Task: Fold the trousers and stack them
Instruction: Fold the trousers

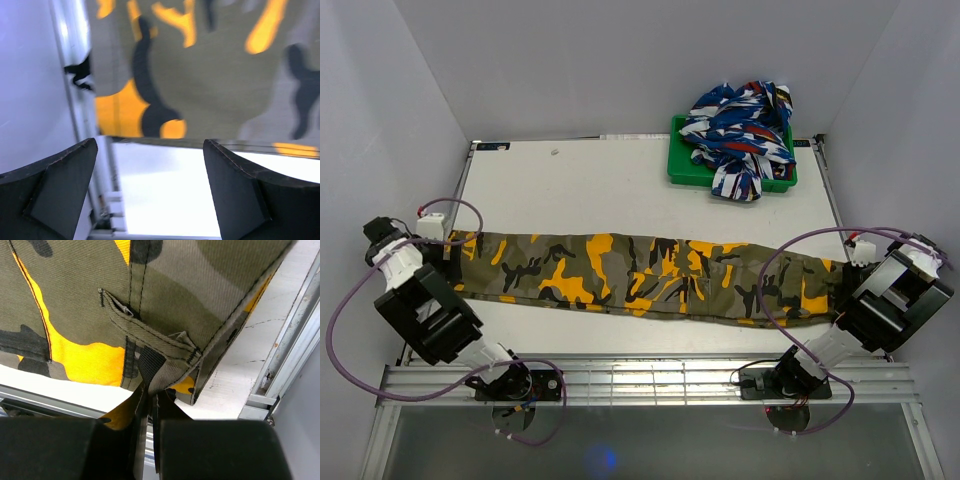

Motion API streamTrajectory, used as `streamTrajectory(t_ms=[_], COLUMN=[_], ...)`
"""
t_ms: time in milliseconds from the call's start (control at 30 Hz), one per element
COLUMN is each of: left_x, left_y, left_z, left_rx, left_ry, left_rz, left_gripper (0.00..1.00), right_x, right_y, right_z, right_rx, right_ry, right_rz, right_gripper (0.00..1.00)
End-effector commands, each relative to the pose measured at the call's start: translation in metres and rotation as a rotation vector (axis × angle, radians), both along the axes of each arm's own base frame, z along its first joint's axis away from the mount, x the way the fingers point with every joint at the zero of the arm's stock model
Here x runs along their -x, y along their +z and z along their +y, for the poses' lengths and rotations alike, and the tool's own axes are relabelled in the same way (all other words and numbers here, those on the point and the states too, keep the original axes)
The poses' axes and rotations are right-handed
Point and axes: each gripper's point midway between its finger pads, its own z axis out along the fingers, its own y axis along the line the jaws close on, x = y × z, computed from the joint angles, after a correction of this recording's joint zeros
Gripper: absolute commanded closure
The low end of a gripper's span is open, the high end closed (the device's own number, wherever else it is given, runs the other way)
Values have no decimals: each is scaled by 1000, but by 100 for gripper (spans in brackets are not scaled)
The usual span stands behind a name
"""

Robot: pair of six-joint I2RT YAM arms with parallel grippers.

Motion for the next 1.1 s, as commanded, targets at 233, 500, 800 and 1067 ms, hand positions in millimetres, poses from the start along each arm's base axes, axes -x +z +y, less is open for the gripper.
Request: streamTrajectory(t_ms=[233, 500, 800, 1067], left_x=[19, 18, 20, 24], left_y=[-17, -38, -60, -48], left_z=[78, 82, 82, 76], left_rx=[-206, -213, -175, -169], left_ry=[35, 53, 68, 50], left_rz=[86, 91, 125, 105], left_gripper=[2, 2, 2, 2], right_x=[-11, -13, -11, -17], right_y=[12, 16, 18, 25], right_z=[-18, -24, -24, -28], right_rx=[66, 83, 90, 88], right_ry=[3, 12, 18, 0], right_rz=[-38, -36, -30, -34], right_gripper=[92, 92, 92, 92])
